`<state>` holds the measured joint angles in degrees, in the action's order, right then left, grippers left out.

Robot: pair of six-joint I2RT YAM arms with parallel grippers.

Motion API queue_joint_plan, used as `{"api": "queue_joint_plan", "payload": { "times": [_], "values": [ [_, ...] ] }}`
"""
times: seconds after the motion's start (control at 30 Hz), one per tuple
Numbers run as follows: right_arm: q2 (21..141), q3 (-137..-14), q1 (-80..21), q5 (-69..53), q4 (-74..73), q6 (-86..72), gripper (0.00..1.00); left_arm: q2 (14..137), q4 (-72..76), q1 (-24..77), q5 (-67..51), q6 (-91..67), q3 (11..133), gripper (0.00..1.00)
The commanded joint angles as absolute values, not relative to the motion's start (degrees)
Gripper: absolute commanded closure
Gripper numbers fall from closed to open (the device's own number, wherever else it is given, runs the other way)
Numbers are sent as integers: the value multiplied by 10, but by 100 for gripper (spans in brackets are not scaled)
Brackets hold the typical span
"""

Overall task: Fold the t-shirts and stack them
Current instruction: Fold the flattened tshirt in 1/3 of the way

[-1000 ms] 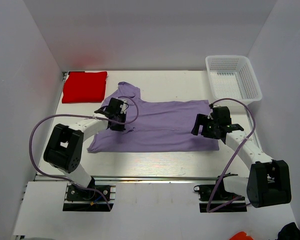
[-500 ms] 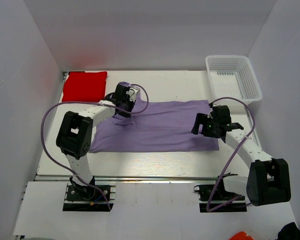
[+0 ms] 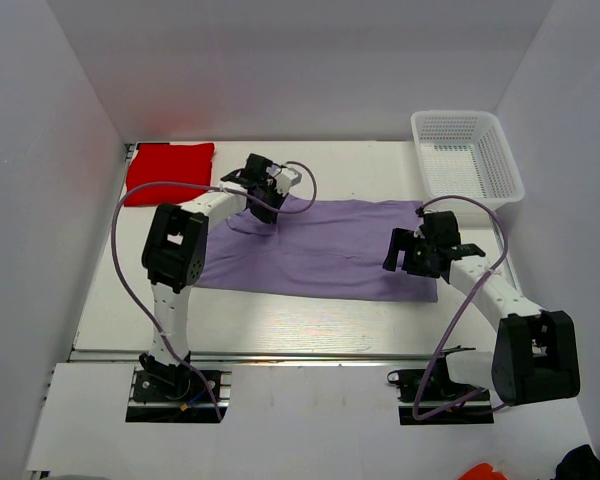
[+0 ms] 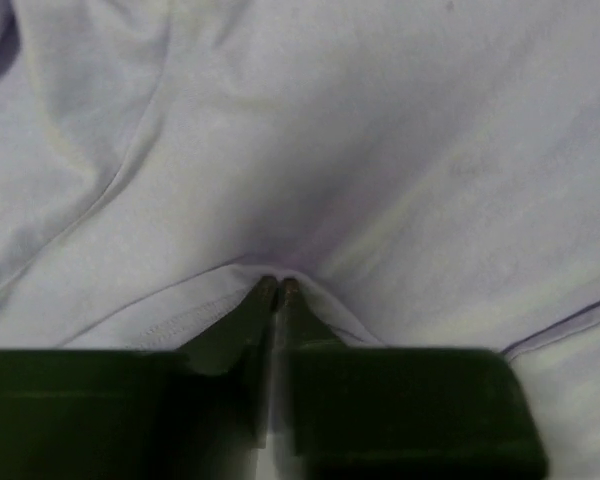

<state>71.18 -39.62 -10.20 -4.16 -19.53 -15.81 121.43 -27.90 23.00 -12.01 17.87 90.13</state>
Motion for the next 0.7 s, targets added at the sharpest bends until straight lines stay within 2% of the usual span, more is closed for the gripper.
{"api": "queue_joint_plan", "payload": {
  "times": [0.0,0.03,0.07,0.1,0.13,0.17,0.2,0.4,0.67],
  "values": [
    [719,-423,-100,-40,-193,-144,10,1184,-301,232,-154,207,926,56],
    [722,-423,-103,-42,-194,-143,10,1175,-301,232,-154,207,926,52],
    [722,-424,-101,-46,-196,-143,10,1164,-290,232,-154,196,921,43],
    [723,-425,-102,-47,-194,-142,10,1150,-268,232,-139,173,906,25],
    [725,-424,-101,-50,-192,-142,10,1135,-258,232,-128,158,897,24],
    [723,-425,-101,-54,-192,-142,10,1104,-247,232,-116,141,888,20],
    [726,-424,-101,-57,-191,-140,10,1087,-224,232,-99,108,862,0],
    [727,-422,-101,-62,-192,-136,10,1003,-189,215,-50,20,747,0],
    [743,-425,-101,-77,-196,-134,10,972,-123,192,-143,-68,622,0]
  ]
}}
